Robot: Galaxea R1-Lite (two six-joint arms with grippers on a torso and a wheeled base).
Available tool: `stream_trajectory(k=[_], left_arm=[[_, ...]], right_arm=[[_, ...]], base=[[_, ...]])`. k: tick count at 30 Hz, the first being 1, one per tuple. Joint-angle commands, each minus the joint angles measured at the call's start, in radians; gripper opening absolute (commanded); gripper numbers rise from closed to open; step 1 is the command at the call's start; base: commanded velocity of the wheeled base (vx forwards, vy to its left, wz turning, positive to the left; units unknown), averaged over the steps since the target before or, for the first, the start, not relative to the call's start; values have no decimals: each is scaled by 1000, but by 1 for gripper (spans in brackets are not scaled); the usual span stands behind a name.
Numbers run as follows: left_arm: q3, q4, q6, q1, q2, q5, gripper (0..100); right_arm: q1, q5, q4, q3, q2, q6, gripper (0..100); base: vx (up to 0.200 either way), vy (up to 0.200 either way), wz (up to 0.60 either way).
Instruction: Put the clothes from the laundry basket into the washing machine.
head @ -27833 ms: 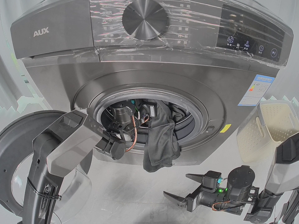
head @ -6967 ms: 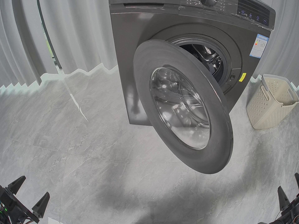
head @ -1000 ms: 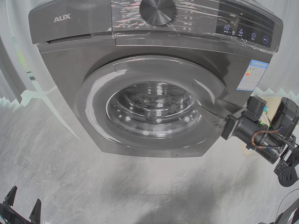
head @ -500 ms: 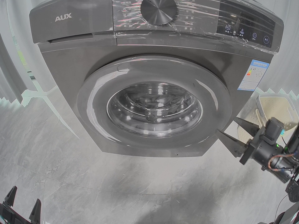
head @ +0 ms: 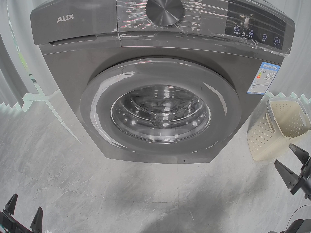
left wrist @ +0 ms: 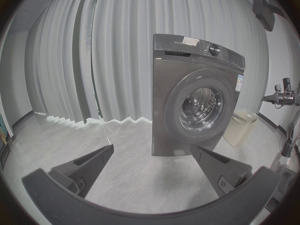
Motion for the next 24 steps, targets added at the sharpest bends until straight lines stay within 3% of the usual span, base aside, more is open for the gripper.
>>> stream_trajectory(k=[1,7,12,15,16,17,19,20,24], left_arm=[[16,0,0,0,-16,0,100],[16,0,0,0,-16,0,100],[16,0,0,0,-16,0,100],[16,-1,0,0,-16,0,100],[16,-1,0,0,-16,0,100],[16,0,-2,0,-16,0,100],[16,0,0,0,-16,0,100],[16,0,0,0,-16,0,100],[16,-1,-2,0,-16,0,100]], right_arm=[[-300,46,685,14,-792,-64,100],[-324,95,741,37,-838,-70,100],[-324,87,796,37,-838,-58,100],[-324,-16,816,37,-838,-44,100],[-326,-25,819,37,-838,-41,100],[-326,-96,872,35,-838,-32,100],[-324,-88,889,29,-838,-41,100],[-324,-42,865,34,-838,-49,100],[-329,-36,865,35,-838,-61,100]], base=[[0,0,0],[0,0,0],[0,0,0],[0,0,0],[0,0,0],[0,0,0],[0,0,0],[0,0,0],[0,0,0]])
